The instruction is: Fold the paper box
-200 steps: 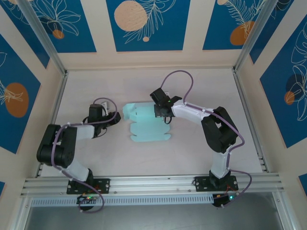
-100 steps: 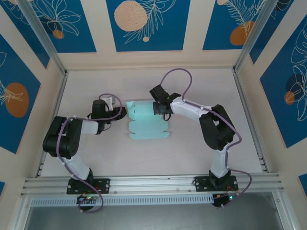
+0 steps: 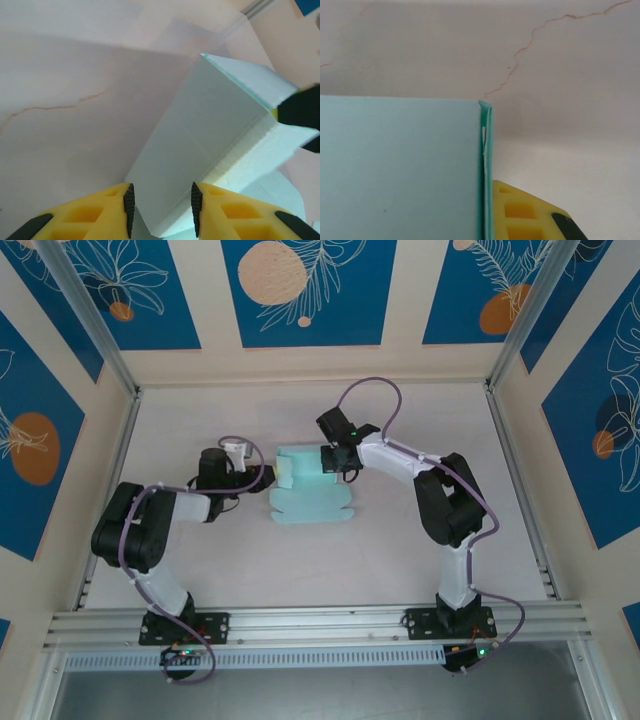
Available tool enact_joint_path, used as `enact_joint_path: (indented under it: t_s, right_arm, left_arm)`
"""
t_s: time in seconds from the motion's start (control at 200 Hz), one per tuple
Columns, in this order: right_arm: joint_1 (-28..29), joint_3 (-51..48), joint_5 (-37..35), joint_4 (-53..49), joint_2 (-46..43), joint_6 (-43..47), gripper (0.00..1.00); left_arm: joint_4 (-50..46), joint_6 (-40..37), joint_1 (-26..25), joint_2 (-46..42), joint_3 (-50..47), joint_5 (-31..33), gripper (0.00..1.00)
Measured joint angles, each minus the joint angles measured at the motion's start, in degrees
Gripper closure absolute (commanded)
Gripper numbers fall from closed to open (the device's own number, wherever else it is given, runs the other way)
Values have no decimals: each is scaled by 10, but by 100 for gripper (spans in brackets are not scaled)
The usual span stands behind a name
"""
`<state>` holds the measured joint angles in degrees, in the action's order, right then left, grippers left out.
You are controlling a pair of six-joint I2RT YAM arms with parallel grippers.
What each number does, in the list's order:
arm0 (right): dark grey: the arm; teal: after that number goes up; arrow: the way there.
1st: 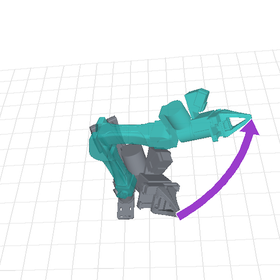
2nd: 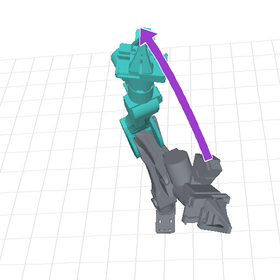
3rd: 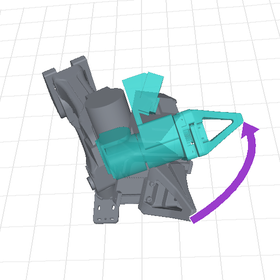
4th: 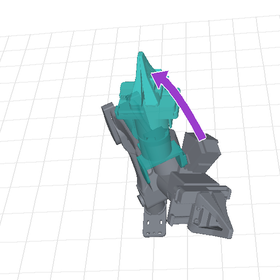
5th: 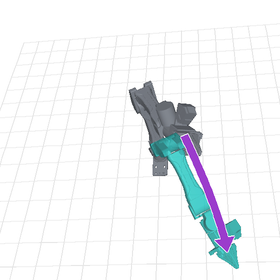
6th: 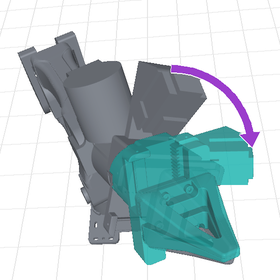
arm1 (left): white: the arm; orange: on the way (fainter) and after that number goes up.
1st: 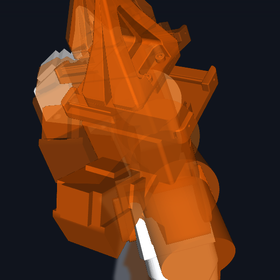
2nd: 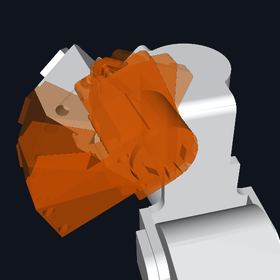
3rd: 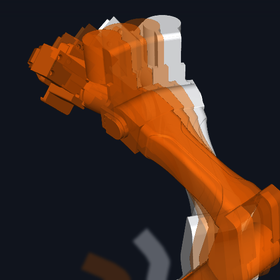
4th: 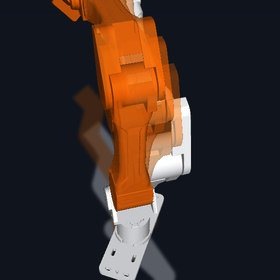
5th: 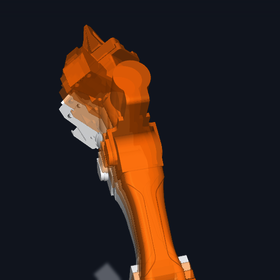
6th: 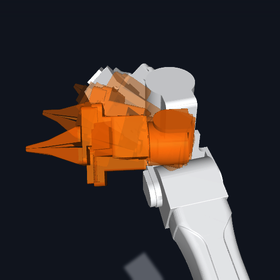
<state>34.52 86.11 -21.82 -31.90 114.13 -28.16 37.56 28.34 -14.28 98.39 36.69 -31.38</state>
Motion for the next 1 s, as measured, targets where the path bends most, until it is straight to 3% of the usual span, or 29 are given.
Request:
enact_joint_path:
  t_s: [0.105, 0.33, 0.69, 0.83, 1.0]
  right_arm:
    - [-1, 9, 4, -10, 4, 9, 100]
    - [-1, 20, 11, -18, 10, 18, 100]
    - [3, 25, 11, -21, 13, 23, 100]
    - [7, 28, 9, -23, 16, 22, 100]
    - [13, 31, 4, -25, 16, 22, 100]
  left_arm:
    - [4, -4, -9, 5, 2, -2, 50]
    - [-2, -26, -14, 5, 4, -5, 45]
    - [-49, -82, -24, -11, 33, 21, 57]
    - [-74, -117, -39, 0, 57, 72, 64]
    - [-101, -151, -64, 1, 64, 157, 65]
